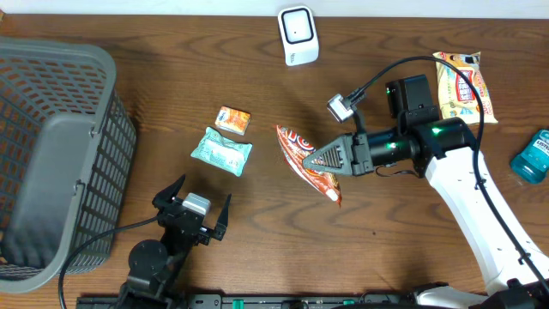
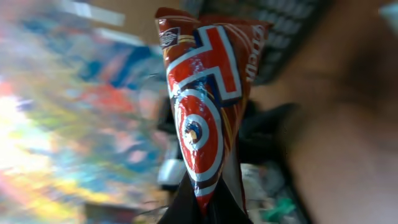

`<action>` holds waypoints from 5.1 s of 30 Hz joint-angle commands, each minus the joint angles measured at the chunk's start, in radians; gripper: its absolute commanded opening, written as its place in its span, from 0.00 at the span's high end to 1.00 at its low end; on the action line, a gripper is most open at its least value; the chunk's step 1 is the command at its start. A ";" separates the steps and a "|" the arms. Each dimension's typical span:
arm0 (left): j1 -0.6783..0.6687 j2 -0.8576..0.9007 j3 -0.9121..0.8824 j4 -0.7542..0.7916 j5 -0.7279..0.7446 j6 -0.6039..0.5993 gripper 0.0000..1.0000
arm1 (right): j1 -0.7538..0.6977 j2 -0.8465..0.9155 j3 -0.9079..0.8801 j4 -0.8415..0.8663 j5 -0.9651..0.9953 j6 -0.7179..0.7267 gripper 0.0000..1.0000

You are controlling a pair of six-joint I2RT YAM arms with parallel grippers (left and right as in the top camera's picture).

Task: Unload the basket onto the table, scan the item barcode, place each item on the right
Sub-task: 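Lift the Top bar and turn it upright with the right gripper, then hold the Top bar end over the scanner window with the right gripper, then carry the Top bar to the far right and release it, then move the right gripper to the small orange box and grasp it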

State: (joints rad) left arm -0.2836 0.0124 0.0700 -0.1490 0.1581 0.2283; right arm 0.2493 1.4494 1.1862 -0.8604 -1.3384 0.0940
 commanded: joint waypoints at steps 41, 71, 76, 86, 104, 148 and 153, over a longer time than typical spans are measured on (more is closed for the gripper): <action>-0.004 -0.002 -0.016 -0.025 0.006 -0.013 0.02 | 0.090 1.015 1.062 0.262 1.254 0.251 0.99; -0.004 -0.002 -0.016 -0.025 0.006 -0.013 0.02 | -0.142 0.954 1.157 -0.658 1.957 0.753 0.99; -0.004 -0.002 -0.016 -0.025 0.006 -0.013 0.02 | -0.271 0.954 1.155 -0.755 2.032 0.859 0.99; -0.004 -0.002 -0.016 -0.025 0.006 -0.013 0.02 | -0.482 0.959 1.135 -0.674 1.985 0.811 0.99; -0.004 -0.002 -0.016 -0.025 0.006 -0.013 0.02 | -0.577 0.956 1.090 -0.654 1.733 0.638 0.59; -0.004 -0.002 -0.016 -0.025 0.006 -0.013 0.02 | 0.304 0.913 0.825 0.123 0.943 1.021 0.41; -0.004 -0.002 -0.016 -0.025 0.006 -0.013 0.02 | 0.340 0.913 0.757 0.274 0.948 1.108 0.48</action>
State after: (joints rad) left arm -0.2836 0.0124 0.0700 -0.1490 0.1577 0.2283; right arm 0.5747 2.3924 1.9774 -0.6201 -0.3939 1.0786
